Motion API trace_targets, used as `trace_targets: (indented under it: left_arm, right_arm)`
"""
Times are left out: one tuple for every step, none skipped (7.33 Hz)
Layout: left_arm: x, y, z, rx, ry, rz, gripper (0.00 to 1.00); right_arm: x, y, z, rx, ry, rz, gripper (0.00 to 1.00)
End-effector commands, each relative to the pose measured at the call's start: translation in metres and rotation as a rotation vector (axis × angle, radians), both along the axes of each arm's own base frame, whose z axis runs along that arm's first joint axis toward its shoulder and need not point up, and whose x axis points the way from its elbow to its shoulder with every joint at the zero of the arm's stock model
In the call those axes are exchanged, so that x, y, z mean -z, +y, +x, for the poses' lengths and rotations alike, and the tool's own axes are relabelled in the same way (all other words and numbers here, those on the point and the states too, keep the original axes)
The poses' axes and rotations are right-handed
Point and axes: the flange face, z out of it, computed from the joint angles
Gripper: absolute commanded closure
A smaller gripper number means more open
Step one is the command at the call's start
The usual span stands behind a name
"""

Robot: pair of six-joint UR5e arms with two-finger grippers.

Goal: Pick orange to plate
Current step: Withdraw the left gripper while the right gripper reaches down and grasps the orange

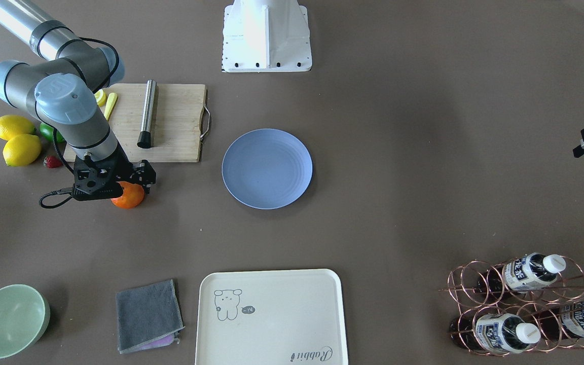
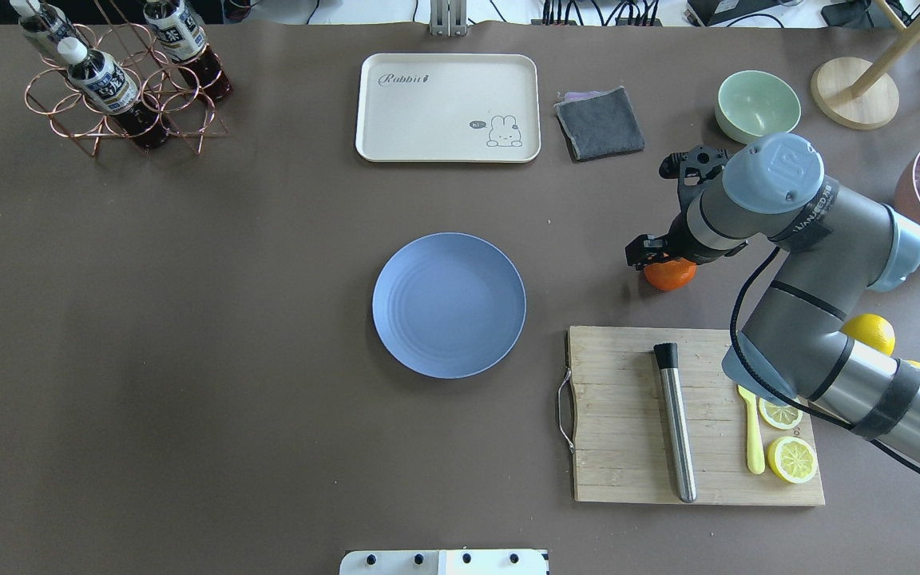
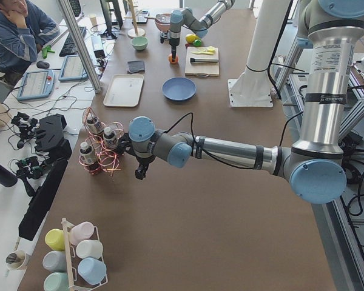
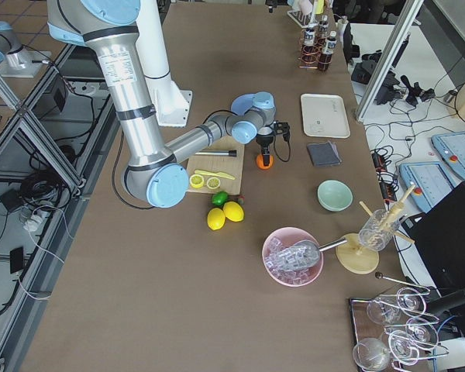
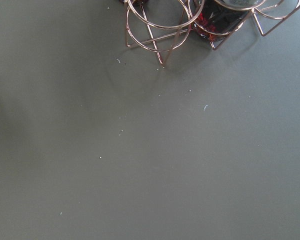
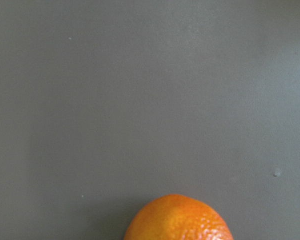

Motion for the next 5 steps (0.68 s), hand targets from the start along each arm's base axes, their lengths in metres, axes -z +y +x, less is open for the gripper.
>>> trace_targets:
  left_arm:
    - [-0.001, 0.0, 0.001, -0.002, 0.0, -0.002, 0.02]
    - [0.0, 0.0, 0.001, -0.002, 0.0, 0.0, 0.02]
    - [-0.001, 0.0, 0.001, -0.002, 0.0, -0.002, 0.02]
    - [-0.001, 0.001, 0.0, 0.0, 0.0, -0.002, 0.02]
    - [-0.002, 0.001, 0.0, 0.0, 0.001, -0.006, 0.02]
  right_arm:
    - [0.007, 0.0, 0.002, -0.009, -0.009, 0.008, 1.0]
    - [0.023, 0.003, 0.007, -0.011, -0.028, 0.019, 1.0]
    - [0.046, 0.001, 0.018, -0.051, -0.076, 0.005, 1.0]
    - [0.083, 0.0, 0.026, -0.084, -0.113, -0.047, 1.0]
    - [0.142, -0.002, 0.025, -0.12, -0.096, -0.101, 1.0]
